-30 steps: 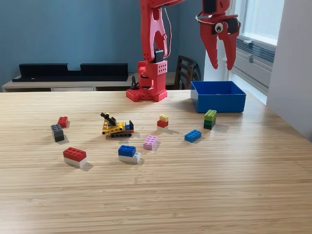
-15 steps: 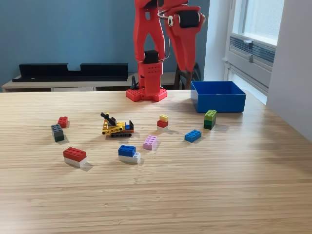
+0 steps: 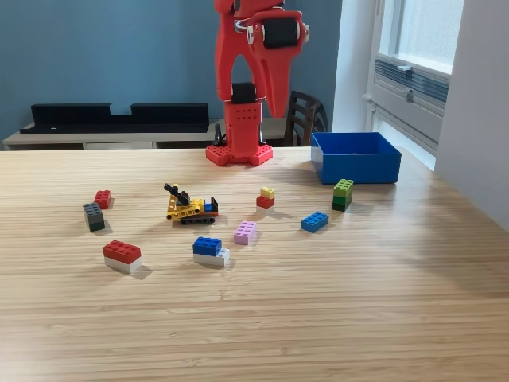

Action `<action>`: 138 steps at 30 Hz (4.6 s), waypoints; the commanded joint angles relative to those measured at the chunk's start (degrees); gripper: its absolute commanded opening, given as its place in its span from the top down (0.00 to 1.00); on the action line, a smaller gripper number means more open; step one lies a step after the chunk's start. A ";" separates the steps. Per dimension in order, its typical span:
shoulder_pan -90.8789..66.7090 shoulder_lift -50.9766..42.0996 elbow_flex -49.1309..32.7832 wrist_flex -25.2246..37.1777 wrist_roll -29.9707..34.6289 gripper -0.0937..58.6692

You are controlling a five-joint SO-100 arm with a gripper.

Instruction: Grasp a lego block and put it in the bin.

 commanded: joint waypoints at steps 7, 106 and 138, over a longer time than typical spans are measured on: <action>3.87 2.20 -1.49 -0.44 -0.26 0.93; -26.89 -18.54 10.11 -14.33 -18.90 0.48; -25.49 -18.90 15.29 -20.21 -19.25 0.53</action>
